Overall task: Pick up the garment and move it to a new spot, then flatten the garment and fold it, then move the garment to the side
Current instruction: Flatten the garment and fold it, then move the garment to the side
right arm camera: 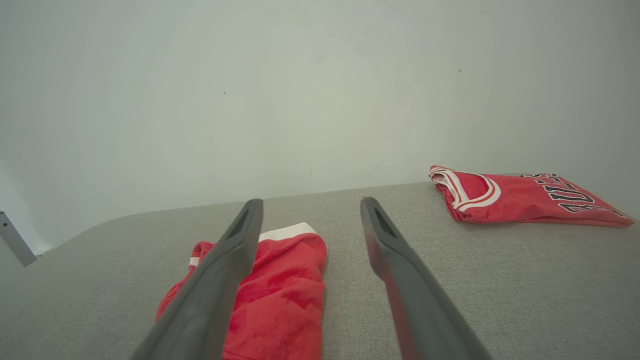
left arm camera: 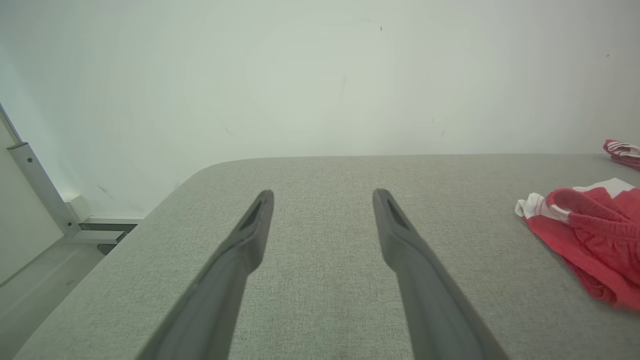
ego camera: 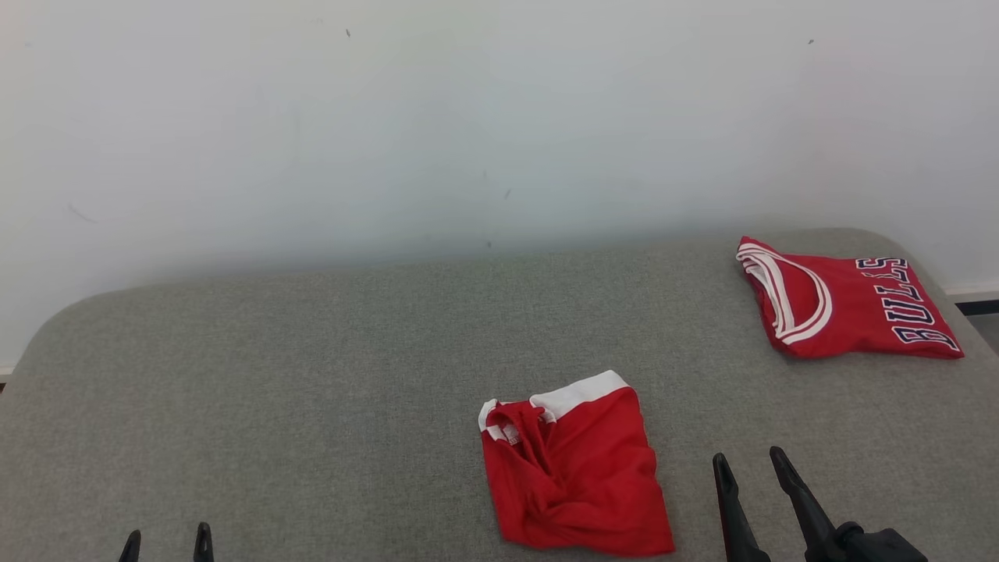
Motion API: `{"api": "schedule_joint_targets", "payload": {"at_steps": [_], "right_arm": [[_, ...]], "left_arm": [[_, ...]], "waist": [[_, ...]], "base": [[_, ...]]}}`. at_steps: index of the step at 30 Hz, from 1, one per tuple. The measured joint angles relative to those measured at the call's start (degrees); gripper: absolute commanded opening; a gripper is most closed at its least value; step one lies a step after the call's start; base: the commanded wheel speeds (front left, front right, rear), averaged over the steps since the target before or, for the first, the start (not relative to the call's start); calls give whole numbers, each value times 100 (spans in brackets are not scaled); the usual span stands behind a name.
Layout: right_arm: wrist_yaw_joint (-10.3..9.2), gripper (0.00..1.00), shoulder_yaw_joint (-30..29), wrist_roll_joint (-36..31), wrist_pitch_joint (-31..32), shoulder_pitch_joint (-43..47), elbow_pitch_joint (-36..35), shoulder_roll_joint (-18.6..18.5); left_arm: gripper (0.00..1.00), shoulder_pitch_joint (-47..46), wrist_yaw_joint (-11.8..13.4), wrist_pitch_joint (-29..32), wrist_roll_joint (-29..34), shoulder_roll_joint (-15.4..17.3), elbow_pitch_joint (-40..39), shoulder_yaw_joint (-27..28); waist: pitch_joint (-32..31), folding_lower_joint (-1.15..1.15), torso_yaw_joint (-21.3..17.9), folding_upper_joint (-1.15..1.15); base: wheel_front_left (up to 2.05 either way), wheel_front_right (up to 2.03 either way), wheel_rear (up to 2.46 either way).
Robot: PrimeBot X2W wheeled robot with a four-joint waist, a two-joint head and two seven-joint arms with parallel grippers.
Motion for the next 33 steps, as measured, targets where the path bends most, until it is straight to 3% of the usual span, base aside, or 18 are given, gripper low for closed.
{"api": "schedule_joint_targets", "payload": {"at_steps": [33], "right_arm": [[0, 100, -81, -129, 0, 34, 64, 40]], "left_arm": [[100, 70, -35, 0, -18, 21, -26, -86]], "waist": [[-19, 0, 70, 0]], "base": [[0, 0, 0]]}}
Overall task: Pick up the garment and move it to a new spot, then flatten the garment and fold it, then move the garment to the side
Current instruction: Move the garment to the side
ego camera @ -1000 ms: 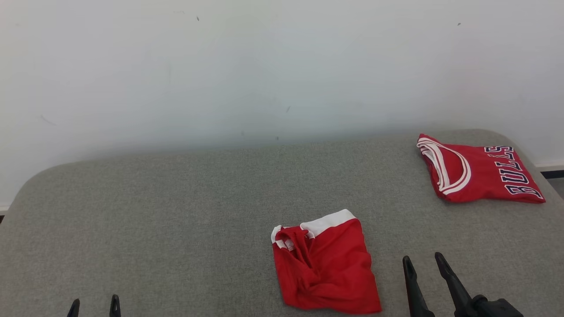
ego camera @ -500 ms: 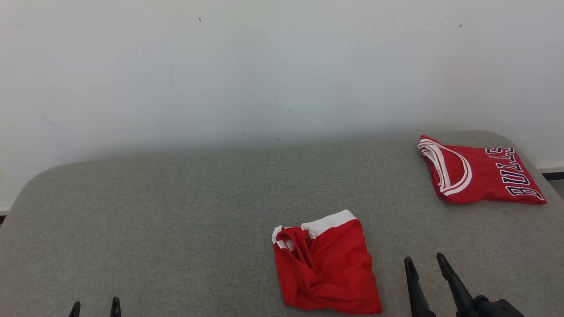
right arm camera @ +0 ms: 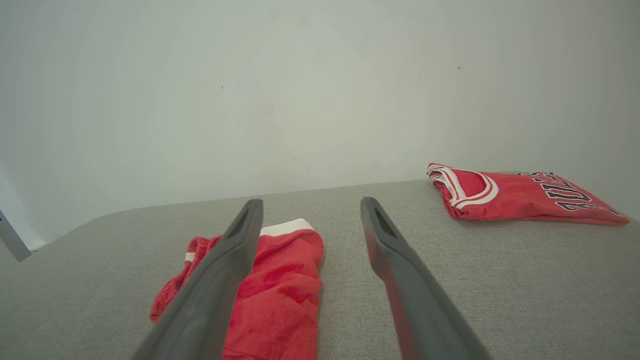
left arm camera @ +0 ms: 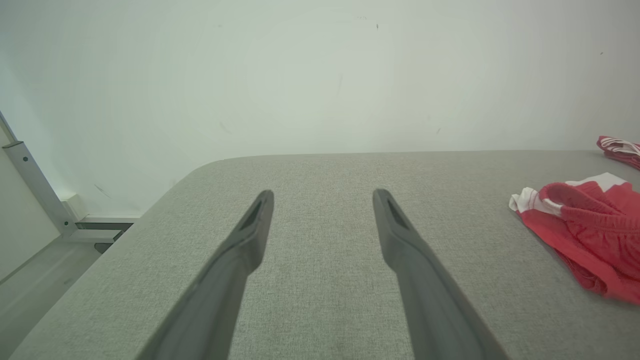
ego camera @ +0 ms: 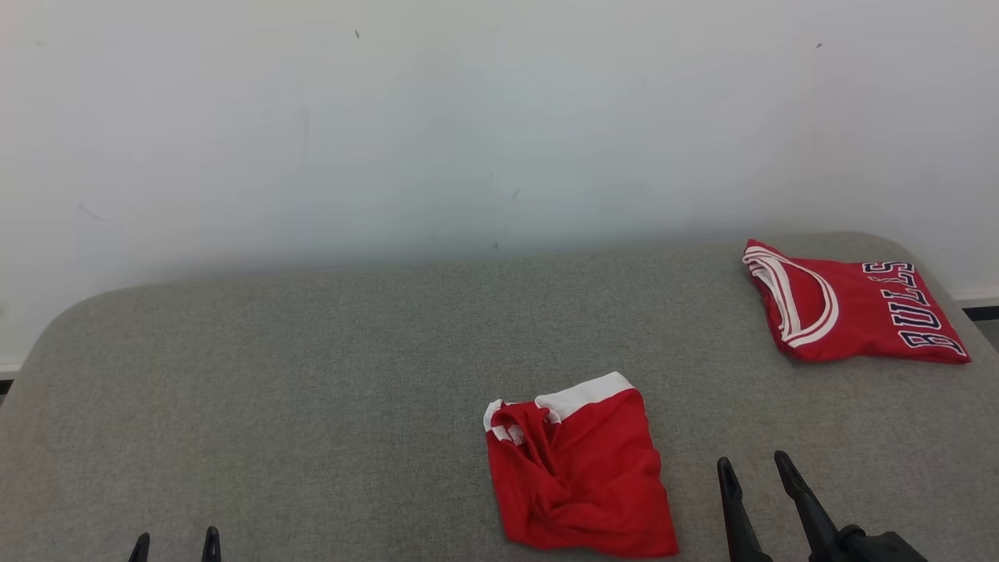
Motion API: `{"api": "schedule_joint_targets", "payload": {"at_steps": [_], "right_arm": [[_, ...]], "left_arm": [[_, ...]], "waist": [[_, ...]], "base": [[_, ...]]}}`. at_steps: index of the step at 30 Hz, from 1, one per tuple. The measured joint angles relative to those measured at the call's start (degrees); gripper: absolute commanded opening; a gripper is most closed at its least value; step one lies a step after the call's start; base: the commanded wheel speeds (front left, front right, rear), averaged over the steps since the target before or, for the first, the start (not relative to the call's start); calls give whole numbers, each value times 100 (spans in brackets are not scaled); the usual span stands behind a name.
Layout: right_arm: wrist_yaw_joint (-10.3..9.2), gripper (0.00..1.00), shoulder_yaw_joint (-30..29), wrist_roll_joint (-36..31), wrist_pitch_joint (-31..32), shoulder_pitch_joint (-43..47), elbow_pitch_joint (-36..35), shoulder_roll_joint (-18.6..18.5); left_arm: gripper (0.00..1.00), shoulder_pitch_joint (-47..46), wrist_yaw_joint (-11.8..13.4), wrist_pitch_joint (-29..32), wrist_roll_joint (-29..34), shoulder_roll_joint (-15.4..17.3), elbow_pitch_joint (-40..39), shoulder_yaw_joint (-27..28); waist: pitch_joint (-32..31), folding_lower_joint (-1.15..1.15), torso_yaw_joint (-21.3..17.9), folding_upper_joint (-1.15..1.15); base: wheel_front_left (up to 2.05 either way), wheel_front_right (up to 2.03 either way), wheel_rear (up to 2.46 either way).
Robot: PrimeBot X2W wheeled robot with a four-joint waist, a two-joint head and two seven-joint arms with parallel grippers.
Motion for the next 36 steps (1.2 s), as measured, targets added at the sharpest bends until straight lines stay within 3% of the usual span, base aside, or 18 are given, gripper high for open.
{"api": "schedule_joint_targets", "payload": {"at_steps": [27, 31, 36], "right_arm": [[0, 100, 52, -5, -9, -82, 116, -62], [0, 100, 246, 32, -11, -519, 358, -197], [0, 100, 457, 86, 181, -1326, 1240, -383]], "left_arm": [[100, 27, -10, 0, -111, 102, -40, -122], [100, 24, -10, 0, -111, 103, -31, -111], [100, -59, -10, 0, -109, 132, 3, -166]], "waist": [[-24, 0, 4, 0], [-4, 0, -1, 0], [56, 0, 53, 0]], "base": [[0, 0, 0], [0, 0, 0], [0, 0, 0]]}}
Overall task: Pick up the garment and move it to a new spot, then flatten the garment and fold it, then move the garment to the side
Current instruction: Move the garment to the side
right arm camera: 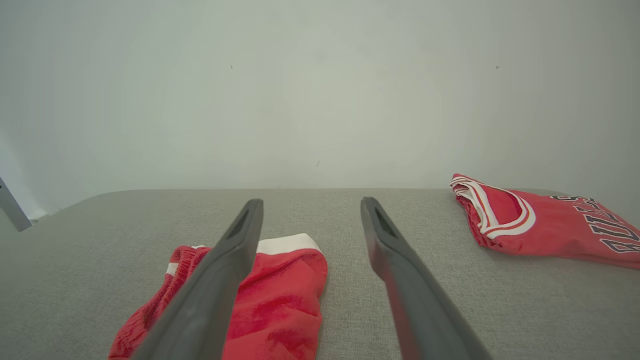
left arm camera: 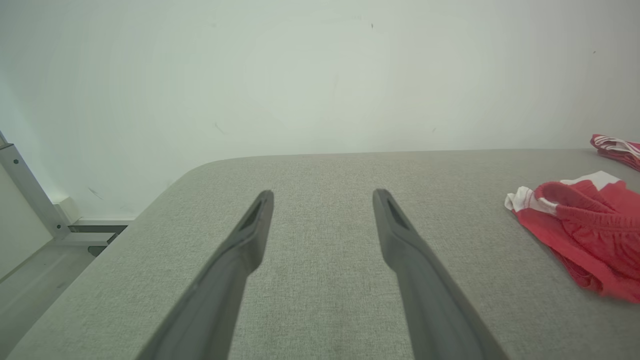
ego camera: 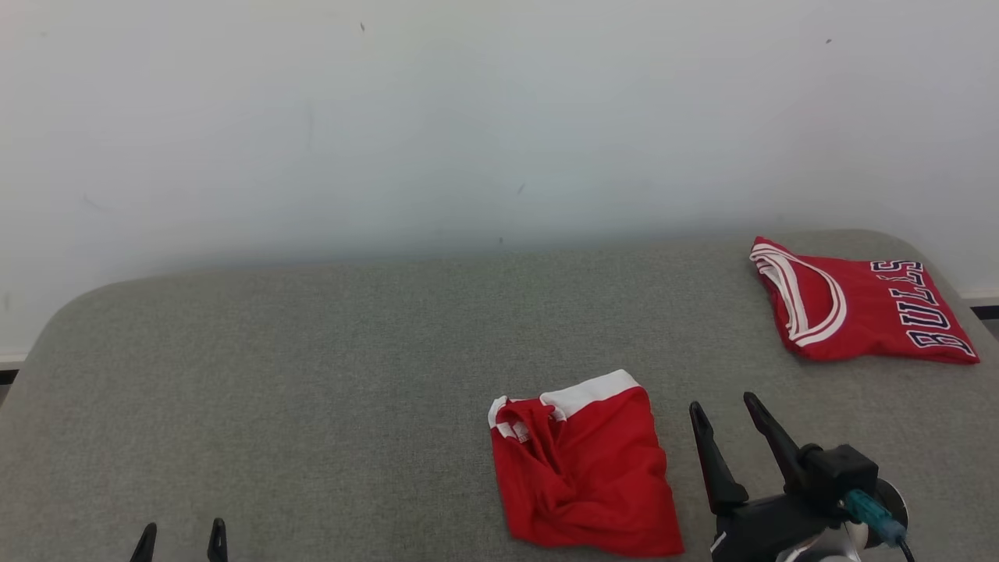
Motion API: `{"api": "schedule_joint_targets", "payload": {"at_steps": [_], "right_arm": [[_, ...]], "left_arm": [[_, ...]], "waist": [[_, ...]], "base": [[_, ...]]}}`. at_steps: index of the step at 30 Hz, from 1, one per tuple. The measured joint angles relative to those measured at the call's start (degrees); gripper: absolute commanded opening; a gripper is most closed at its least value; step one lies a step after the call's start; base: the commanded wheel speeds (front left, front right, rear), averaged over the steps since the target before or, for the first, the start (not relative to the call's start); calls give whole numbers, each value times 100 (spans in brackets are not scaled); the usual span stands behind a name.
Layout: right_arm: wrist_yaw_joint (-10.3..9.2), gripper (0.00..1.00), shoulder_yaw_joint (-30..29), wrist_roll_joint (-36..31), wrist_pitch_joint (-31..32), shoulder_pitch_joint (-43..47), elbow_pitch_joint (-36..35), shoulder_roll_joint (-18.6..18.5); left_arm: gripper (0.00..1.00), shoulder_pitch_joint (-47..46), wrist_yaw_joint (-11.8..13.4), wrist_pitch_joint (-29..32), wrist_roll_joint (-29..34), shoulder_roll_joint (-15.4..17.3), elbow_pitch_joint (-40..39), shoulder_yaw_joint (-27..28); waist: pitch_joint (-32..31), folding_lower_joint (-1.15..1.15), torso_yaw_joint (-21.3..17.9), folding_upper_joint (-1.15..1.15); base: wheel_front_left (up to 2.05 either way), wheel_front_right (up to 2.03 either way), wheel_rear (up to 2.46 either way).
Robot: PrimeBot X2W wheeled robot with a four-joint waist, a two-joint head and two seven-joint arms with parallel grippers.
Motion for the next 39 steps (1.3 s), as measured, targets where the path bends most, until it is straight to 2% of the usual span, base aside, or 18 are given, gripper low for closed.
{"api": "schedule_joint_targets", "payload": {"at_steps": [4, 16, 29, 30, 31, 39], "right_arm": [[0, 100, 58, 10, 208, -556, 944, -32], [0, 100, 126, -187, 102, -1635, 3362, 187], [0, 100, 19, -236, -55, -2139, 4846, 428], [0, 55, 15, -235, -49, -2193, 4947, 445], [0, 0, 14, -234, -43, -2241, 5034, 459], [2, 0, 115, -202, -81, -2471, 5295, 493]], "left_arm": [[100, -110, 0, 0, -2, 34, 18, -66], [100, -283, -1, 0, -93, 201, 64, -220], [100, -446, -1, 0, -154, 308, 131, -266], [100, -464, -1, 0, -154, 308, 130, -275], [100, -476, -1, 0, -154, 308, 127, -283], [100, -491, -2, 0, -187, 333, 127, -269]], "waist": [[52, 0, 114, 0], [380, 1, 436, 1], [493, 0, 462, 0], [501, 0, 462, 0], [507, 0, 467, 0], [602, -1, 523, 0]], "base": [[0, 0, 0], [0, 0, 0], [0, 0, 0], [0, 0, 0], [0, 0, 0], [0, 0, 0]]}}
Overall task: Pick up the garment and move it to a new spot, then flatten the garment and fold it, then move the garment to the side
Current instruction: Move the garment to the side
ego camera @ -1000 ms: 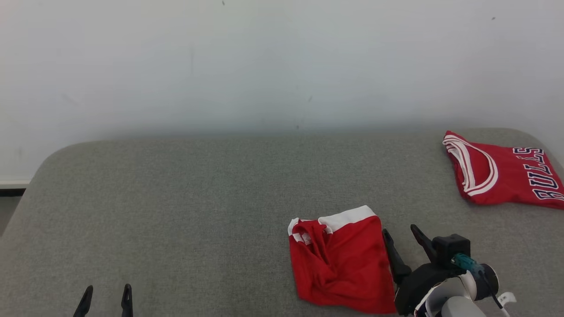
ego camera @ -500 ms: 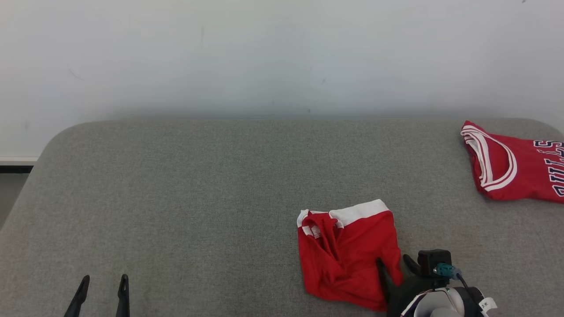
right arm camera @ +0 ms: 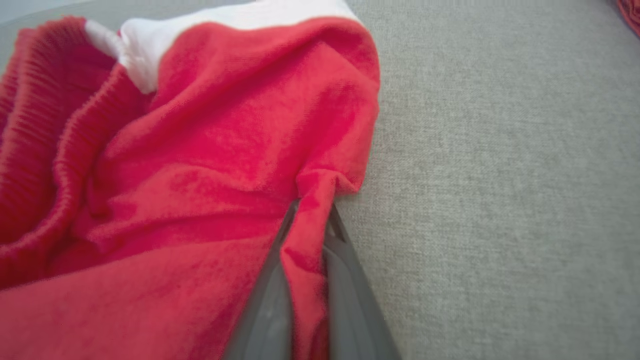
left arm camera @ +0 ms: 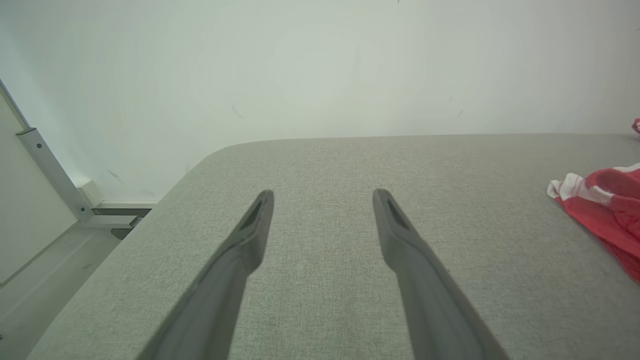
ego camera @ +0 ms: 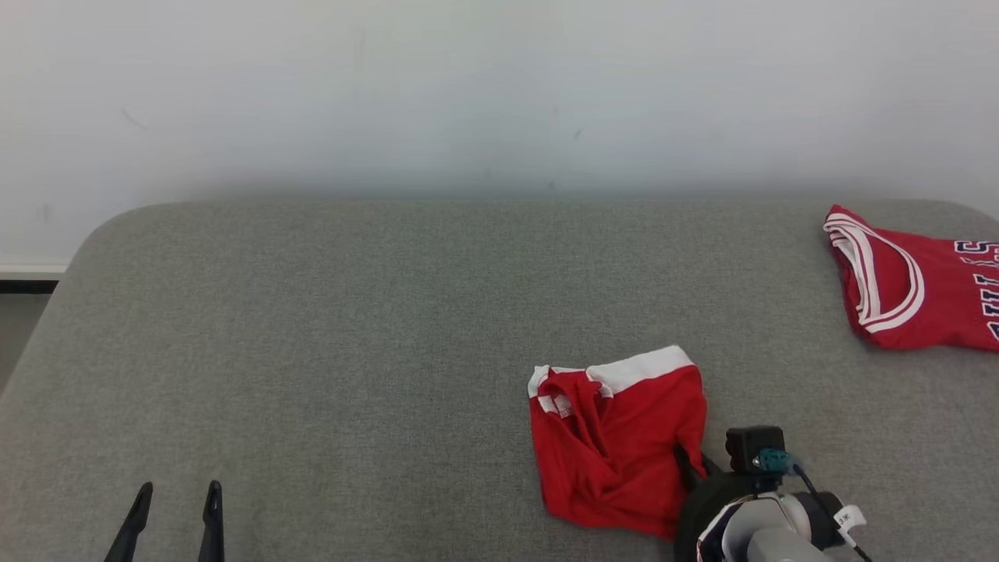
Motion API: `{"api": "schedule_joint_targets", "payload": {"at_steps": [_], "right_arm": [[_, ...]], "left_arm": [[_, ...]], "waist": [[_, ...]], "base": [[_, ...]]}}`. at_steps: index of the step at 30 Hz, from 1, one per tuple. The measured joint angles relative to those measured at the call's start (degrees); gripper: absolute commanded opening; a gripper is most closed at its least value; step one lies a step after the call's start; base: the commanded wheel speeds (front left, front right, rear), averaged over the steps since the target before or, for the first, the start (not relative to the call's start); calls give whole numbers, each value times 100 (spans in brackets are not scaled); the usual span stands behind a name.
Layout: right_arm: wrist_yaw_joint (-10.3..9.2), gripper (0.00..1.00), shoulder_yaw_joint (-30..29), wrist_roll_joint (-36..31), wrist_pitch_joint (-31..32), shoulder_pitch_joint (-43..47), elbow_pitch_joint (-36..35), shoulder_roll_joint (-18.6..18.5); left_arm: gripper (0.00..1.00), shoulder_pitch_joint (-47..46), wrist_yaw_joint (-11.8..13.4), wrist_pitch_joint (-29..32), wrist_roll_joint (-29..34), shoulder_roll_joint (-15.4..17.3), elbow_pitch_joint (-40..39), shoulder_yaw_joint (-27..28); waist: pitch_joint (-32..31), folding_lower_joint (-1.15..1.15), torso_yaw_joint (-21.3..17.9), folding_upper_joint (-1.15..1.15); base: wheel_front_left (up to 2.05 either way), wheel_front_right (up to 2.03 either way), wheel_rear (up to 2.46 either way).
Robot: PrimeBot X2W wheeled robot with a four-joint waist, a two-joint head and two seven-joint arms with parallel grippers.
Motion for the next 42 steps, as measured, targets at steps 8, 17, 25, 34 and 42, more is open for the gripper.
{"api": "schedule_joint_targets", "payload": {"at_steps": [8, 17, 25, 34, 42], "right_arm": [[0, 0, 367, -31, -67, -529, -259, -309], [-1, 0, 744, -42, -55, -1977, -651, -923], [-1, 0, 938, -74, 146, -3104, -983, -1634], [-1, 0, 973, -147, 520, -3548, -1265, -2208], [-1, 0, 1248, -243, 1031, -3989, -1782, -2910]], "left_arm": [[100, -36, 0, 0, -25, 12, -53, -56], [100, -498, 0, 0, -282, 341, -380, -180], [100, -679, 0, 0, -517, 948, -910, -31], [100, -543, -1, 0, -605, 1406, -1552, 243], [100, -354, -1, 0, -678, 1685, -1965, 467]], "waist": [[193, 1, -150, 0], [865, 1, -367, 1], [1879, 2, -809, 1], [2554, 2, -1367, 1], [3090, 2, -1735, 1]], "base": [[0, 0, 0], [0, 0, 0], [0, 0, 0], [0, 0, 0], [0, 0, 0]]}}
